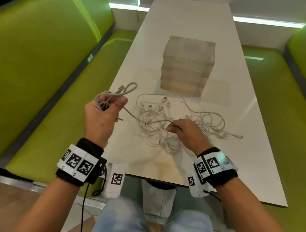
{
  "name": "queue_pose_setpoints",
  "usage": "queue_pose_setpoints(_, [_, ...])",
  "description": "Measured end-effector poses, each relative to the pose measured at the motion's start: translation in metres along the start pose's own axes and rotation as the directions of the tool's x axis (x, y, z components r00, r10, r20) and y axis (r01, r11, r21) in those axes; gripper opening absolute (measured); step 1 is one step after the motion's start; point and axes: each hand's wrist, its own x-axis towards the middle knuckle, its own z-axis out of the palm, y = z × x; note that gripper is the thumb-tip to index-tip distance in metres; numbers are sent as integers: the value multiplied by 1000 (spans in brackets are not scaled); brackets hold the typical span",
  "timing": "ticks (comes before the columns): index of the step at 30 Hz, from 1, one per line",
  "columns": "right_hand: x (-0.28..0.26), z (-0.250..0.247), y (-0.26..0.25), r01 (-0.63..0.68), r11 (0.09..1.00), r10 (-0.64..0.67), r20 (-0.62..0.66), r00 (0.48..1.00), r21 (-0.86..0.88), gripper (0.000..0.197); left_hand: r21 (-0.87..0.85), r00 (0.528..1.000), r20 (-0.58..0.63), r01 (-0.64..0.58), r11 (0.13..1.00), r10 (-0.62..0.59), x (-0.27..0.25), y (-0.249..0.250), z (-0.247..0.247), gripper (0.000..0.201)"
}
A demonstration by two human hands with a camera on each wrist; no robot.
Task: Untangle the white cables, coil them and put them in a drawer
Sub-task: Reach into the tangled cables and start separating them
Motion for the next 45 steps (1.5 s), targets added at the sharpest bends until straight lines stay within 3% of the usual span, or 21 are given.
queue_pose_setpoints(4, [-3,3,-12,110,990,-116,-72,991,-88,21,118,985,117,109,987,-123,-13,-18,8,11])
queue_pose_setpoints(7, [-7,-5,-15,61,997,-66,-130,989,-42,24,138,980,103,154,978,-169,-21,-25,13,11])
queue_pose_setpoints(11, [-13,-20,-12,-27,994,6,-189,982,-110,13,121,989,60,125,985,-133,-22,-24,8,9])
queue_pose_setpoints(14, [-18,-21,-12,25,993,-59,-309,949,-114,7,119,991,72,102,988,-112,-23,-20,4,14])
queue_pose_setpoints(17, [-17,-19,-16,88,996,-81,-388,918,1,5,111,989,92,102,989,-113,-26,-18,5,12])
queue_pose_setpoints(22, [-20,-16,-20,148,985,-114,-308,944,87,7,102,979,154,119,988,-134,-35,-17,8,11])
queue_pose_setpoints(24, [-29,-18,-26,155,982,-134,-181,974,106,4,118,972,194,110,987,-132,-37,-14,8,15])
queue_pose_setpoints(26, [-41,-21,-32,127,976,-136,38,990,176,8,137,963,244,80,987,-112,-38,-14,8,18])
queue_pose_setpoints(29, [-62,-14,-32,-35,970,-66,394,917,243,25,218,945,308,45,975,-112,-39,-19,7,17])
queue_pose_setpoints(32, [-84,11,-14,-189,962,46,567,823,196,26,348,894,400,56,936,-202,-52,-36,1,13])
queue_pose_setpoints(34, [-89,20,-2,-198,975,95,614,783,102,28,410,845,471,43,911,-252,-60,-44,-3,11])
queue_pose_setpoints(36, [-89,17,5,-180,983,126,616,778,27,30,432,807,521,32,902,-278,-63,-47,-4,11])
queue_pose_setpoints(38, [-85,4,5,-190,981,152,506,849,24,38,457,785,546,13,889,-292,-63,-48,-3,12])
queue_pose_setpoints(40, [-84,-10,1,-187,974,128,372,920,128,70,486,775,557,-13,874,-299,-65,-50,0,10])
queue_pose_setpoints(42, [-86,-16,-6,-137,933,21,332,943,332,96,515,764,566,-33,856,-311,-70,-54,3,11])
queue_pose_setpoints(43, [-88,-15,-10,-101,905,-43,326,944,413,93,515,756,571,-26,857,-320,-73,-55,4,10])
queue_pose_setpoints(45, [-88,-5,-17,-9,879,-145,285,947,477,63,495,718,609,-13,869,-336,-75,-55,6,10])
